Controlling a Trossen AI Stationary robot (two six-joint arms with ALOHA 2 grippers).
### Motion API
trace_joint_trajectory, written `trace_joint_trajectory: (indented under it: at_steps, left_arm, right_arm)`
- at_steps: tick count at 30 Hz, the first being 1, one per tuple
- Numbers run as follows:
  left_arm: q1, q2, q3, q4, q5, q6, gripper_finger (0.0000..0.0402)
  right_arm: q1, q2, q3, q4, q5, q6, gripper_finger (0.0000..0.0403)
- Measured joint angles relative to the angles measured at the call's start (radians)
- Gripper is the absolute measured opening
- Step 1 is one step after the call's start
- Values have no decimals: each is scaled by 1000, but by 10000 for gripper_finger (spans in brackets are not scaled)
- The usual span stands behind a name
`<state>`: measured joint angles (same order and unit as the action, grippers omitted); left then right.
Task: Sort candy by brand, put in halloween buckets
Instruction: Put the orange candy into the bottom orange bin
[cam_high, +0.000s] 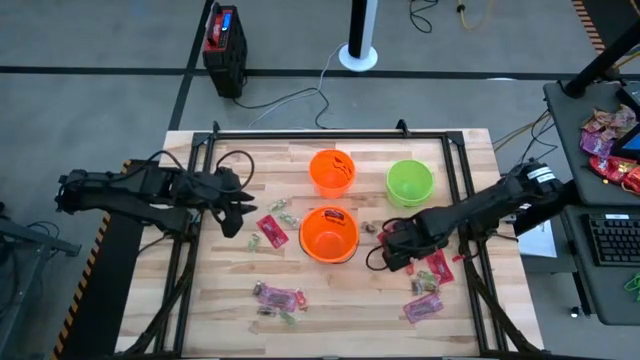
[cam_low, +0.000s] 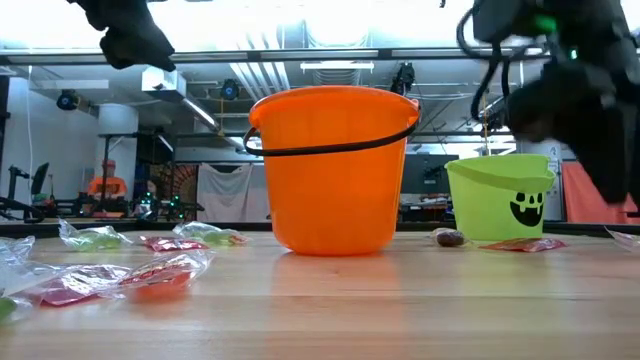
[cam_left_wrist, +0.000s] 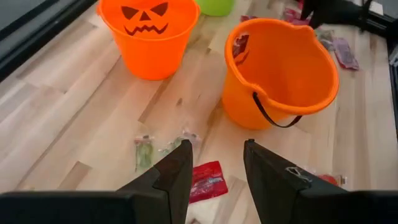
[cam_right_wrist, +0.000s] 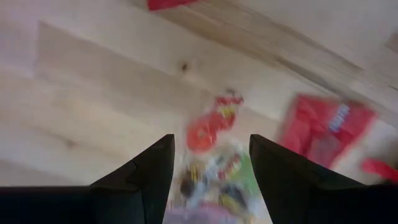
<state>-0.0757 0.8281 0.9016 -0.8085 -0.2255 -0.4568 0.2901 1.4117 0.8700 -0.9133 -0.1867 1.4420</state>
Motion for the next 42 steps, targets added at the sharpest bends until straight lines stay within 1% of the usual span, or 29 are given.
trace_joint_trajectory:
  at_steps: [4,9,11,15,24,26,29,32,34,36,38,40,42]
  left_arm:
    - [0,-9,-1,1,-17,-1,128]
    - [1,-11,-1,1,-50,-13,128]
    - [1,-11,-1,1,-61,-17,128]
    - [1,-9,-1,1,-73,-23,128]
    - [1,-7,-1,1,-81,-24,128]
    - [1,-7,-1,1,-81,-24,128]
    - [1,-7,-2,1,-81,-24,128]
    - [1,-4,-2,0,-81,-31,128]
    - [1,1,-2,0,-81,-39,128]
    - [1,8,-2,-1,-81,-42,128]
    - [1,19,-2,-1,-81,-42,128]
    - [1,33,-2,0,-81,-42,128]
    - [1,48,-2,1,-81,-42,128]
  right_arm:
    - [0,42,-44,25,4,2,201]
    - [0,87,-48,40,27,-44,200]
    - [0,103,-48,53,30,-52,193]
    - [0,128,-47,90,29,-63,156]
    - [0,127,-46,120,38,-67,22]
    - [0,114,-48,116,59,-67,15]
    - [0,81,-48,95,63,-67,13]
    - [0,15,-27,69,60,-70,13]
    - [0,-45,4,70,66,-102,12]
    - [0,-103,49,72,116,-118,12]
    - [0,-154,102,77,206,-140,12]
    - [-4,-192,157,103,309,-217,12]
    - [-17,-208,206,152,402,-338,12]
